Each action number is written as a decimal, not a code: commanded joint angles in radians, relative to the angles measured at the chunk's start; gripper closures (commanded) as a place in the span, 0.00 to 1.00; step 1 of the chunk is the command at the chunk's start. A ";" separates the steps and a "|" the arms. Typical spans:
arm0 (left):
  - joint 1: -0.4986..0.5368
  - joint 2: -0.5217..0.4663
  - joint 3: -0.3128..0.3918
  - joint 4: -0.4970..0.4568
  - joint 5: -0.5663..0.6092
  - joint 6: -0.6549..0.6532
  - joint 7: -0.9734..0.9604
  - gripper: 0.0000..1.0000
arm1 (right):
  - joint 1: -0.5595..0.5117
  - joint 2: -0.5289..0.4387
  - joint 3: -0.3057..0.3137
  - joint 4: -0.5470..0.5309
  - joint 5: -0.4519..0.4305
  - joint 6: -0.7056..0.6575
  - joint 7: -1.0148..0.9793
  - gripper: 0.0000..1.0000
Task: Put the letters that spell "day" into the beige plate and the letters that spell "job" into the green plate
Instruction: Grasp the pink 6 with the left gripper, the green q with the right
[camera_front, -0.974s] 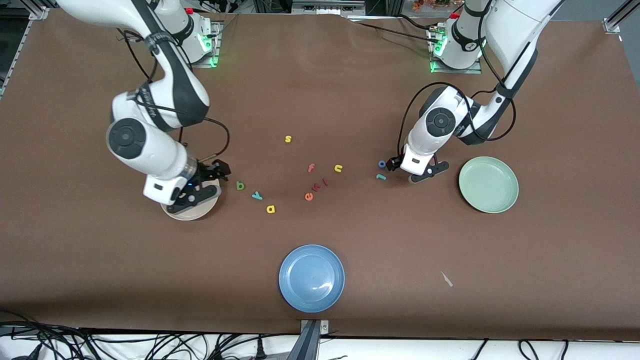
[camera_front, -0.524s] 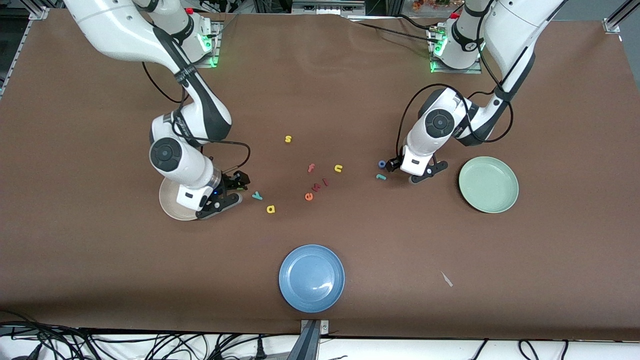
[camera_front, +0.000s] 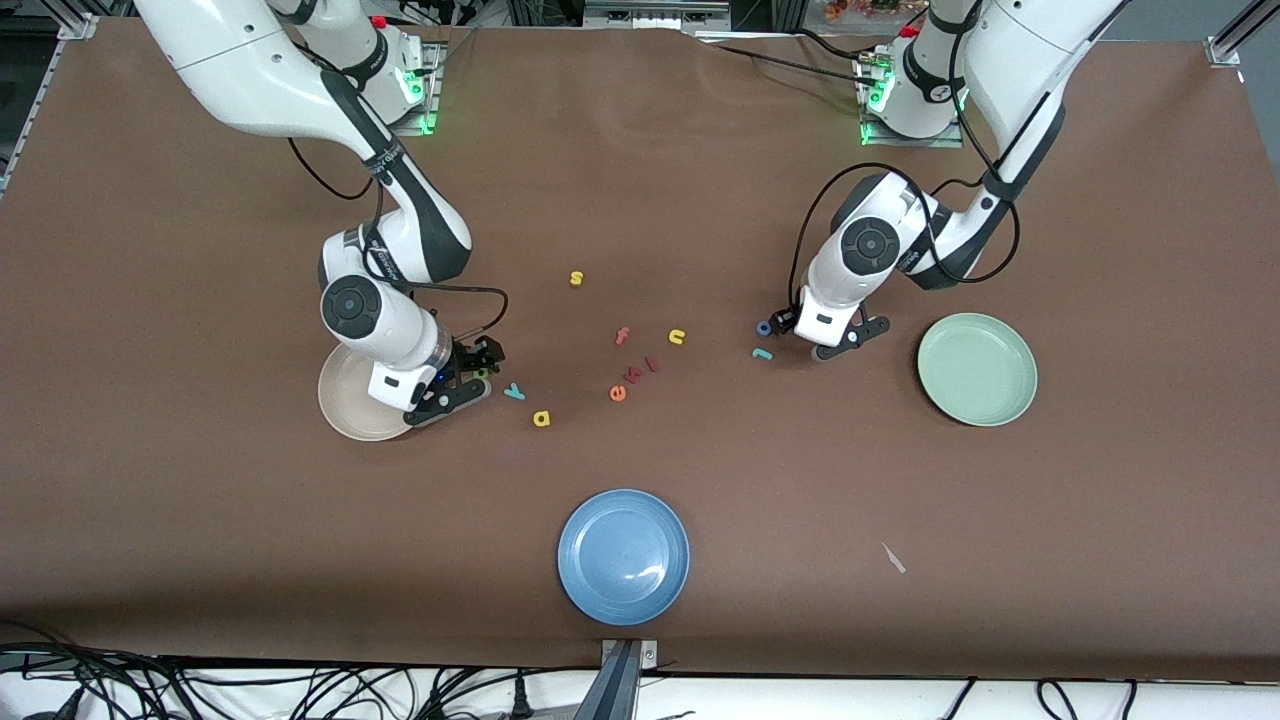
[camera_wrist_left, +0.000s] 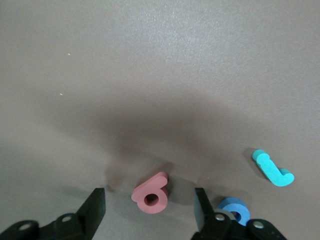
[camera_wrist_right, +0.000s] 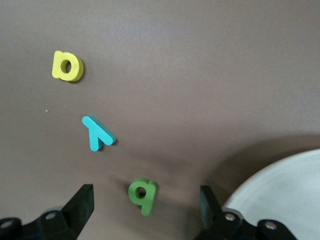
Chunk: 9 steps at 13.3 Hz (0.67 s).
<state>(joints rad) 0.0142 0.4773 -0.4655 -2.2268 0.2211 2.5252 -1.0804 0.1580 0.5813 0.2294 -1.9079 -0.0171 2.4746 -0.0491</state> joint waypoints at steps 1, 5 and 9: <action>0.007 -0.006 -0.005 -0.007 0.035 -0.011 -0.029 0.39 | 0.001 -0.008 0.010 -0.031 -0.014 0.037 0.021 0.13; 0.013 -0.008 -0.005 -0.005 0.035 -0.014 -0.024 0.84 | 0.024 0.003 0.010 -0.031 -0.037 0.056 0.071 0.22; 0.081 -0.078 -0.033 0.022 0.021 -0.118 0.023 0.99 | 0.025 0.014 0.010 -0.055 -0.037 0.099 0.072 0.24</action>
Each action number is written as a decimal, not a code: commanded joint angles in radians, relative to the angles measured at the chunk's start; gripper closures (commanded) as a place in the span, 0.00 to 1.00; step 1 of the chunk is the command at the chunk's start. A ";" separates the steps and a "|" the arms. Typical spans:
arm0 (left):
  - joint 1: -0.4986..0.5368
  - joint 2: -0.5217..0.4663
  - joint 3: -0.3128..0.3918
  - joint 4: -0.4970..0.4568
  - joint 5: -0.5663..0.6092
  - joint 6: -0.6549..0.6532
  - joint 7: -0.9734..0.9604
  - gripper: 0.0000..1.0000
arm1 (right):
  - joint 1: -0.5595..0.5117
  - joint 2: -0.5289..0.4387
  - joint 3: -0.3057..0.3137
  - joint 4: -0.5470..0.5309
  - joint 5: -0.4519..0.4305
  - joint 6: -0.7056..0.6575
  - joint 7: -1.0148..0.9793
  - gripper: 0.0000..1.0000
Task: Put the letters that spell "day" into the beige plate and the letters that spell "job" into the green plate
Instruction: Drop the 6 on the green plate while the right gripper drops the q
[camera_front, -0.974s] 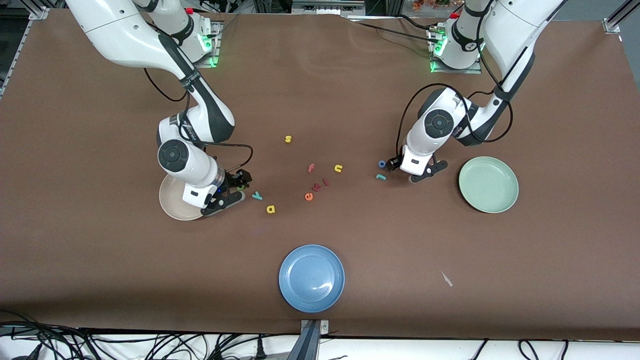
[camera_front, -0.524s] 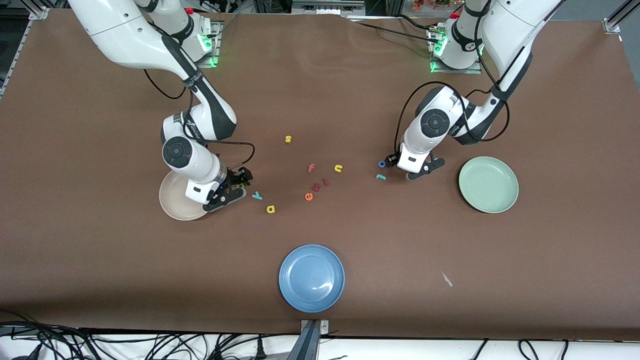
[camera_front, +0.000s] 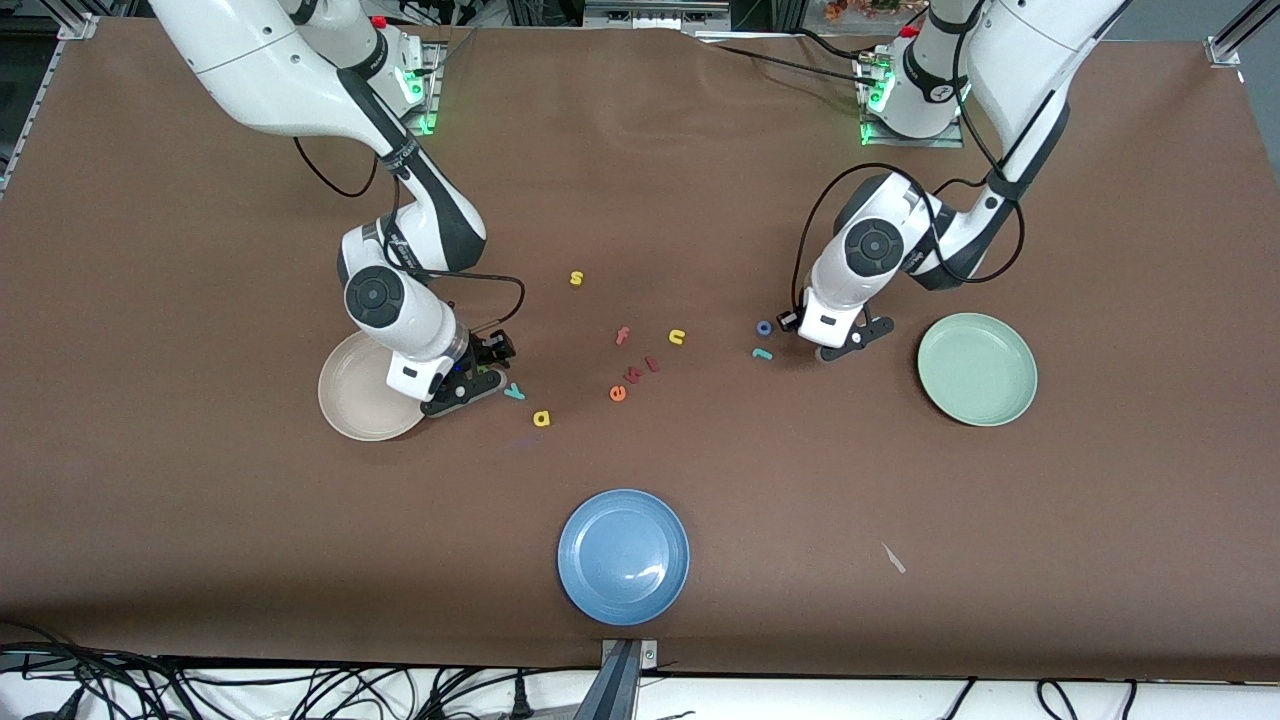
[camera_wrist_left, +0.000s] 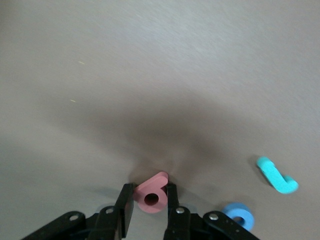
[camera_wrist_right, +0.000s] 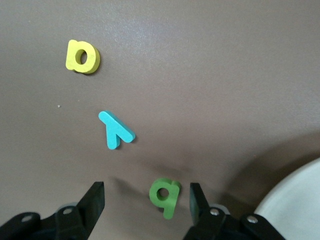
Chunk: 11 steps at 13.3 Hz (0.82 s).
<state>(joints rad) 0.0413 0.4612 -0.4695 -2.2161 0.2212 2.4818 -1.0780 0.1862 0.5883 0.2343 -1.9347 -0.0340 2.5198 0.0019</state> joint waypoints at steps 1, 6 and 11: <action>0.102 -0.087 -0.065 0.025 0.001 -0.125 0.059 1.00 | -0.004 0.008 0.003 -0.047 -0.020 0.082 0.021 0.26; 0.389 -0.128 -0.184 0.249 -0.051 -0.552 0.424 1.00 | -0.005 0.012 0.000 -0.064 -0.020 0.108 0.020 0.43; 0.591 -0.024 -0.167 0.276 0.159 -0.485 0.728 1.00 | -0.005 0.012 -0.003 -0.070 -0.020 0.108 0.020 0.59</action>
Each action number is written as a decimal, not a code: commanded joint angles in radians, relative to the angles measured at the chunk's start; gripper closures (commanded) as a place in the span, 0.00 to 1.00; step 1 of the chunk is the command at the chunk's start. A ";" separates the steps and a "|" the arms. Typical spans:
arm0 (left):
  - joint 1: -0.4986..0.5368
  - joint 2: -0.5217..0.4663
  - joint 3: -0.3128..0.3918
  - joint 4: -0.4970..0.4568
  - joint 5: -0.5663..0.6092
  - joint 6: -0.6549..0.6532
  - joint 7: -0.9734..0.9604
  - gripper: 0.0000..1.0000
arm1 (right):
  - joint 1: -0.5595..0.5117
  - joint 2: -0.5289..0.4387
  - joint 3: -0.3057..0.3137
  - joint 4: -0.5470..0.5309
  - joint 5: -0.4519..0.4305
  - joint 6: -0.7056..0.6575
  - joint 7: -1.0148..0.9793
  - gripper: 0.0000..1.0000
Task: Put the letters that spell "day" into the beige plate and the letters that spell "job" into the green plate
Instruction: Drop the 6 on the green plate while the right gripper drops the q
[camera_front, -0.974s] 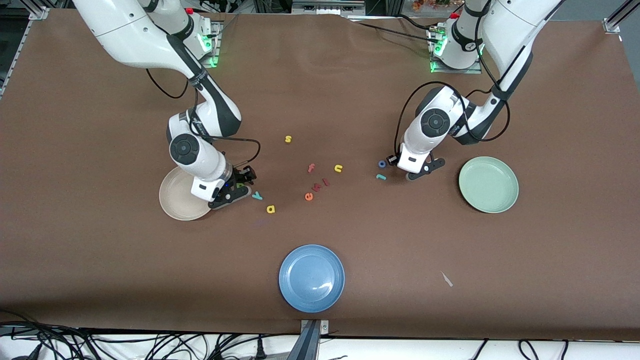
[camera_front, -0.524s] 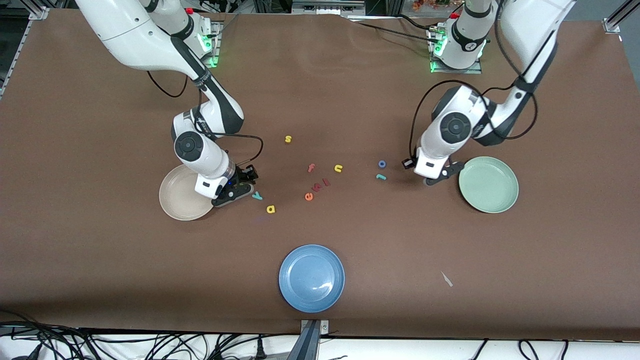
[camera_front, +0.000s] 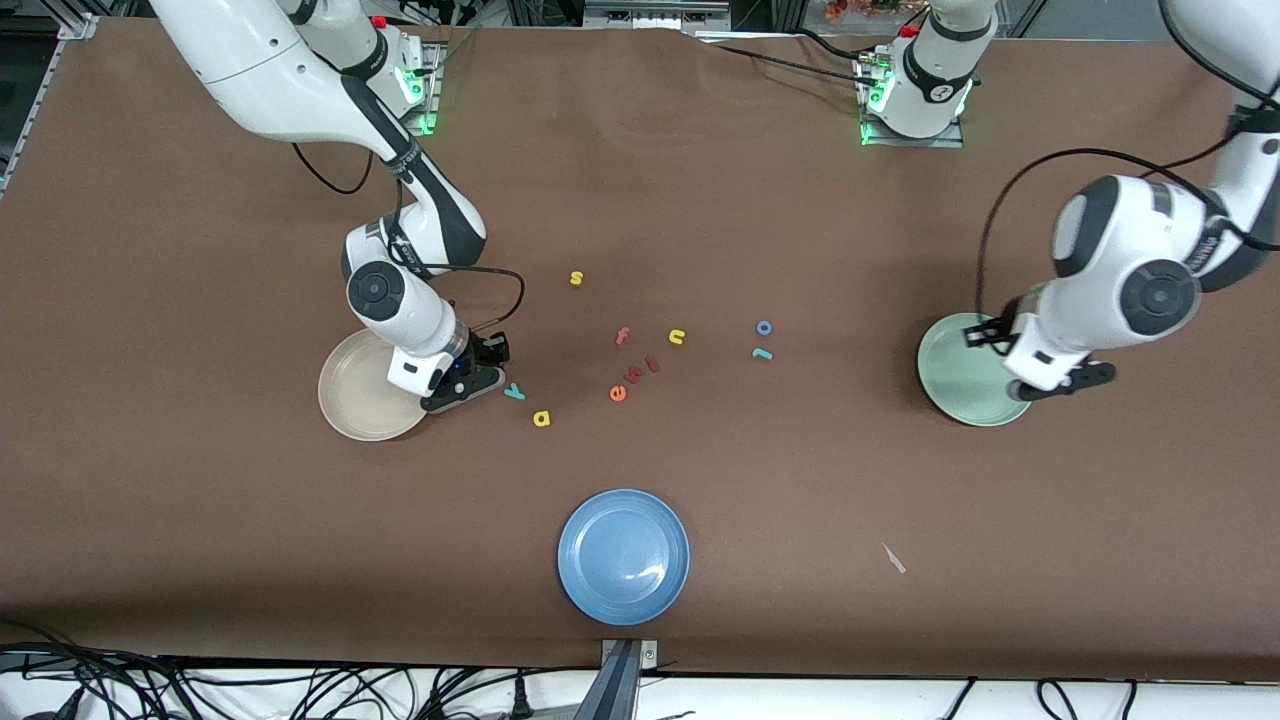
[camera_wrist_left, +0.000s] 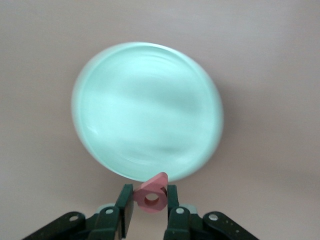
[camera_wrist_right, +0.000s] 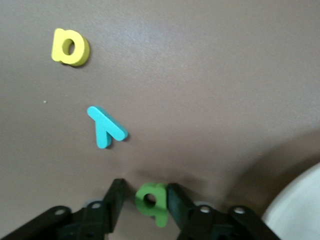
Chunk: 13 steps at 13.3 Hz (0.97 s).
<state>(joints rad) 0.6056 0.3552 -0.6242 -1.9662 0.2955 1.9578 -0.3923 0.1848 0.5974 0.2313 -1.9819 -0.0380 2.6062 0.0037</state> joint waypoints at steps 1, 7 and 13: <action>0.032 0.135 -0.005 0.044 0.112 0.077 0.043 1.00 | -0.004 0.001 -0.001 -0.025 -0.017 0.020 0.018 0.65; 0.075 0.245 0.021 0.050 0.225 0.168 0.044 0.45 | -0.004 -0.027 -0.010 -0.025 -0.017 0.006 -0.002 0.73; 0.071 0.147 -0.164 0.056 0.128 -0.035 -0.151 0.00 | -0.073 -0.197 -0.070 -0.014 -0.019 -0.242 -0.204 0.73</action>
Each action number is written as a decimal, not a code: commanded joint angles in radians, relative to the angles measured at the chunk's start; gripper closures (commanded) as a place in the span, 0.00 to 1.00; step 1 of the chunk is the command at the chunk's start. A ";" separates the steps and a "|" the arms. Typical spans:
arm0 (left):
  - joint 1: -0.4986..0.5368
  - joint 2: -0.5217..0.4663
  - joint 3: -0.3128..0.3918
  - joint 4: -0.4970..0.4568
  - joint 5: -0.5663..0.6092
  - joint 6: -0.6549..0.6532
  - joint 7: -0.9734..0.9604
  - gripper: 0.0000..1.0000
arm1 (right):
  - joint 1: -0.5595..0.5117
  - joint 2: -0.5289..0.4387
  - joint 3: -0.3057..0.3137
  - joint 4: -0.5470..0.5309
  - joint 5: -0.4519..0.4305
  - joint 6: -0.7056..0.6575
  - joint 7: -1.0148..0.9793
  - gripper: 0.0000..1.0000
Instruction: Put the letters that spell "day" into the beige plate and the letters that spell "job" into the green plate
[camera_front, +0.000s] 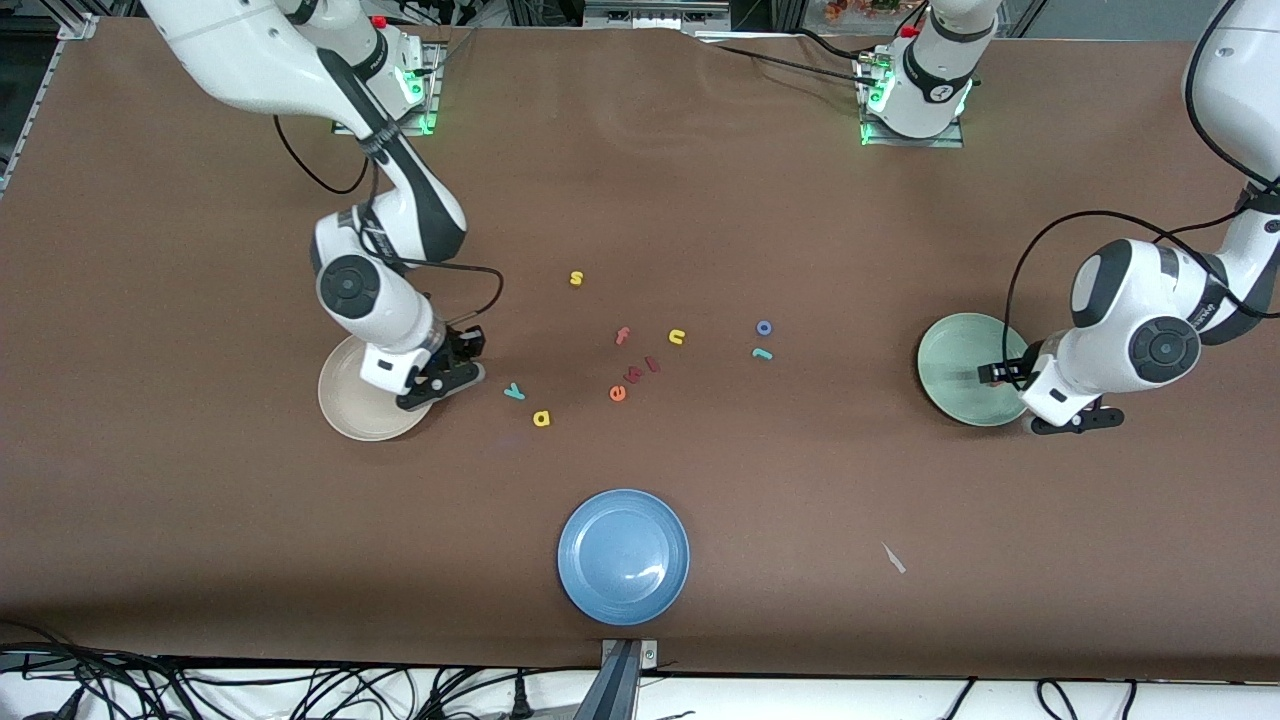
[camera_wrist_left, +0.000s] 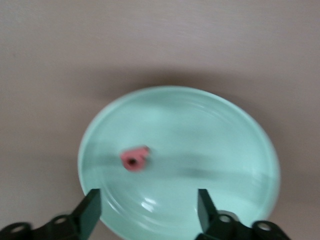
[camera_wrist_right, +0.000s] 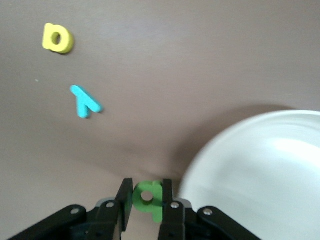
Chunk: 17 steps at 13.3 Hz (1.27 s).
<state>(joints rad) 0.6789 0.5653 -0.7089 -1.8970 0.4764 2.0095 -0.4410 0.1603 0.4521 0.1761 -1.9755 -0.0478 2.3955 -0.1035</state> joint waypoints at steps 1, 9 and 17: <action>-0.001 -0.067 -0.140 -0.017 -0.095 -0.107 -0.192 0.00 | -0.070 -0.058 -0.024 -0.017 -0.009 -0.042 -0.157 0.73; -0.199 -0.001 -0.317 -0.091 -0.124 0.050 -0.757 0.03 | -0.084 -0.047 -0.066 -0.013 -0.001 -0.036 -0.178 0.36; -0.292 0.062 -0.253 -0.232 0.155 0.364 -1.044 0.05 | -0.010 0.112 0.089 0.130 -0.034 0.033 0.051 0.34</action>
<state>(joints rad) 0.4030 0.6012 -0.9699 -2.1210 0.5540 2.3570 -1.4129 0.1308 0.5023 0.2620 -1.9246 -0.0608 2.4293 -0.0665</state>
